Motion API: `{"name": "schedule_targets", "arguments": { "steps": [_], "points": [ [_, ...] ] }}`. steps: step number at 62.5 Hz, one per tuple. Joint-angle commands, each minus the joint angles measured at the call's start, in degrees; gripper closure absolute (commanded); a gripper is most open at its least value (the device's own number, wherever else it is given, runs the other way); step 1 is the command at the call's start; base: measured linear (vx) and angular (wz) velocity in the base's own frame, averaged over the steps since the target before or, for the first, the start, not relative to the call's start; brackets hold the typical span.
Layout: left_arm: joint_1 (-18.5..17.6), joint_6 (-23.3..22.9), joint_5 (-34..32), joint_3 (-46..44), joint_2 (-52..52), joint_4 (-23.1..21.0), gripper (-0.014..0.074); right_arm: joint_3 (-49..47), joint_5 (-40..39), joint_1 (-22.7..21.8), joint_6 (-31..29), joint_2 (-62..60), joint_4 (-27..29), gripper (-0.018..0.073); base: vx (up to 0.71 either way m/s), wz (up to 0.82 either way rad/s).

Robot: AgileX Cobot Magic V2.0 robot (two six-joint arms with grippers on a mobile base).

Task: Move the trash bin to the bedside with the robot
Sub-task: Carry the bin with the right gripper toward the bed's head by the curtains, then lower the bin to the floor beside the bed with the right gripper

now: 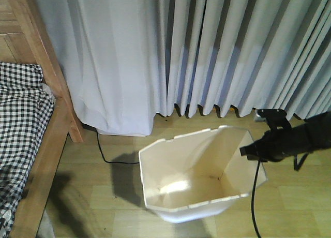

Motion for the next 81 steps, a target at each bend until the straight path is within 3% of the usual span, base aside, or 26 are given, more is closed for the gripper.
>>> {"name": "schedule_targets", "arguments": {
  "steps": [1,25,59,81],
  "points": [
    [-0.31,-0.52,-4.46,1.58,-0.57,-0.22,0.0602,-4.62,6.97,-0.45,2.69,-0.36,3.28,0.0562,0.0,0.0],
    [-0.31,-0.52,-4.46,1.58,-0.57,-0.22,0.0602,-18.09,16.63,-7.32,4.8,17.94,3.11,0.0562,0.0,0.0],
    [-0.31,-0.52,-4.46,1.58,-0.57,-0.22,0.0602,-35.12,17.75,-7.05,7.69,35.36,3.71,0.0562,0.0,0.0],
    [-0.31,-0.52,-4.46,1.58,-0.57,-0.22,0.0602,-42.23,16.99,-2.09,7.69,41.91,3.62,0.0562,0.0,0.0]
  ]
}}
